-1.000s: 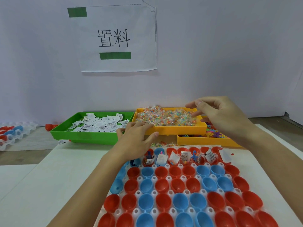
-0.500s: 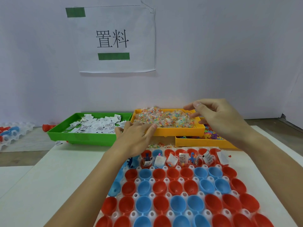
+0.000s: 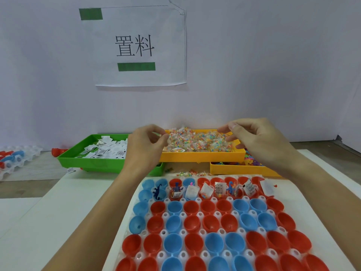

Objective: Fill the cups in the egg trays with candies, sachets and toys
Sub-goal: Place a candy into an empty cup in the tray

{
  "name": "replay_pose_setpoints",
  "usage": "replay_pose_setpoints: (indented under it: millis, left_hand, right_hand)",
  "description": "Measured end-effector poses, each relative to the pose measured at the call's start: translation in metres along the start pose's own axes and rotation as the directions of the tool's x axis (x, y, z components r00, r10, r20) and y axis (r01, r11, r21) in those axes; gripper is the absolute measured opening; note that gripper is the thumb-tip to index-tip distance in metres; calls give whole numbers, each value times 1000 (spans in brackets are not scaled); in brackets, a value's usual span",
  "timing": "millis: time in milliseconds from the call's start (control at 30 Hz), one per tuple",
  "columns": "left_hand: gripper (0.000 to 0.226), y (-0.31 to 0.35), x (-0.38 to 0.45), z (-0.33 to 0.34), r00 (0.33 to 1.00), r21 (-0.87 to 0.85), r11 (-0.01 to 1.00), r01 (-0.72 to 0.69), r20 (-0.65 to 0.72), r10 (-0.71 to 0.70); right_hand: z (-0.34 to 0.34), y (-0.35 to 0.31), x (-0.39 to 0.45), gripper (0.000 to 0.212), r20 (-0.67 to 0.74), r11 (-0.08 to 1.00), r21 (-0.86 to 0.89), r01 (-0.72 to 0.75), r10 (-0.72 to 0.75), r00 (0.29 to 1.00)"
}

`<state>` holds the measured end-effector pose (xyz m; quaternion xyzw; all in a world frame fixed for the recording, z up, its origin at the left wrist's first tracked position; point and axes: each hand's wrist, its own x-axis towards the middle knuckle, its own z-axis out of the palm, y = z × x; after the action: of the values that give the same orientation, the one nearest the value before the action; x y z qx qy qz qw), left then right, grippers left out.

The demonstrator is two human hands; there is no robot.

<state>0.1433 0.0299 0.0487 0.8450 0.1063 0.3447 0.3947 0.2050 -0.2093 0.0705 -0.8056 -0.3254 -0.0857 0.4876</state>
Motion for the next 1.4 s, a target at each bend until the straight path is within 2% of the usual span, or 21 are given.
replay_pose_setpoints:
  millis: [100,200,300,367,500,700,767,1033,1400]
  left_hand:
    - [4,13,-2,-10,995,-103,995,18,103,-7]
    - [16,23,-4,-21,985,-105,994,12,174,6]
    - [2,32,-6,-33,976,-75,997,35,217,-17]
    - [6,33,-9,-40,959,-51,997,56,282,-40]
    - [7,29,-13,-51,891,55,993,109,437,-122]
    - [3,23,-13,-52,742,242,964,115,624,-245]
    - [3,20,-13,-48,713,298,948,115,640,-288]
    - [10,13,-10,-41,694,462,885,63,617,-372]
    - [12,6,-14,-31,675,527,845,-90,656,-337]
  right_hand:
    - [2,0,0,31,10,1000,1,9,-9,1000]
    - [2,-1,0,31,13,1000,5,21,-21,1000]
    - [2,-2,0,30,5,999,28,25,-26,1000]
    - [2,-3,0,30,6,999,34,28,-28,1000]
    - [1,-5,0,30,10,1000,10,26,-26,1000]
    - [1,-6,-1,30,20,1000,7,19,-19,1000]
    - [1,-5,-1,29,20,1000,-3,15,-15,1000]
    - [-2,-4,0,28,21,1000,-15,12,-12,1000]
    - [-4,-6,-1,26,14,1000,-12,7,-7,1000]
